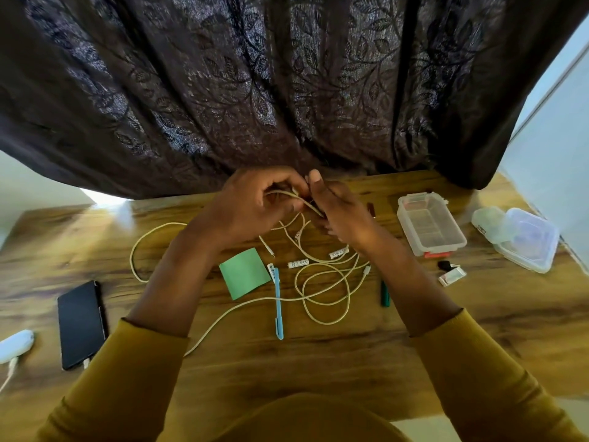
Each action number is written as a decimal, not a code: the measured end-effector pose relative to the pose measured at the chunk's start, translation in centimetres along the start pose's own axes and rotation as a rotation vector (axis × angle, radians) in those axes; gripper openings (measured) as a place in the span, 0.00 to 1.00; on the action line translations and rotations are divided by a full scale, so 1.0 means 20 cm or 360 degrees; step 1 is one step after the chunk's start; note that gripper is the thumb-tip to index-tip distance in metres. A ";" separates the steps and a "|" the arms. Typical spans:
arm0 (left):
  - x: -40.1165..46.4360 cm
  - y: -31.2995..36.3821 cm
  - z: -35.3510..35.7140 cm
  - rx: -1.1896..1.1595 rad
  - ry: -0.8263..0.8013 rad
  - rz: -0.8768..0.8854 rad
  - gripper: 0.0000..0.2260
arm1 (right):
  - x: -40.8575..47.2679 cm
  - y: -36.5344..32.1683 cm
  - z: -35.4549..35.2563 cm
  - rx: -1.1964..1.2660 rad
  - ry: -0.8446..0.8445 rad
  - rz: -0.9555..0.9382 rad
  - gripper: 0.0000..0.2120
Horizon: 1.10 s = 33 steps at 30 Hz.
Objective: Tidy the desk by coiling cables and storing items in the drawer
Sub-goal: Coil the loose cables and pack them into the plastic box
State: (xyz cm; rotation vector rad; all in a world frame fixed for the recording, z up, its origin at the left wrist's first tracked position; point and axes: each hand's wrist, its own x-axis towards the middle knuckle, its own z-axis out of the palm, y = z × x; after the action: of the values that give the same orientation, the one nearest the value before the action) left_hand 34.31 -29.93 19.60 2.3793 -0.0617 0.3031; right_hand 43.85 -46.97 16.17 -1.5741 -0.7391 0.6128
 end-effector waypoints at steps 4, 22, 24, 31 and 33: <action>0.00 -0.03 -0.04 -0.0163 0.0072 -0.0080 0.08 | -0.02 -0.01 -0.03 -0.0054 -0.0117 0.0102 0.32; -0.03 -0.18 -0.06 -0.1453 0.0244 -0.0545 0.30 | -0.05 0.11 -0.12 0.1437 -0.0922 0.0414 0.22; -0.07 -0.22 0.01 -0.1668 0.0125 -0.0655 0.33 | -0.06 0.12 -0.11 0.1610 -0.0863 0.0372 0.22; -0.17 -0.15 0.32 -0.1947 -0.0062 -0.0617 0.17 | -0.05 0.13 -0.04 0.1878 -0.0708 0.0227 0.23; -0.16 -0.11 0.36 -0.1787 0.0074 -0.0619 0.14 | -0.06 0.14 -0.01 0.1851 -0.0647 0.0222 0.23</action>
State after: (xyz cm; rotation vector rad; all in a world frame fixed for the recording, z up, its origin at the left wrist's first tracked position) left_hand 32.88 -33.23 12.28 1.2296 0.2035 0.0824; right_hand 43.53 -48.16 13.30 -0.4200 -0.4015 1.2053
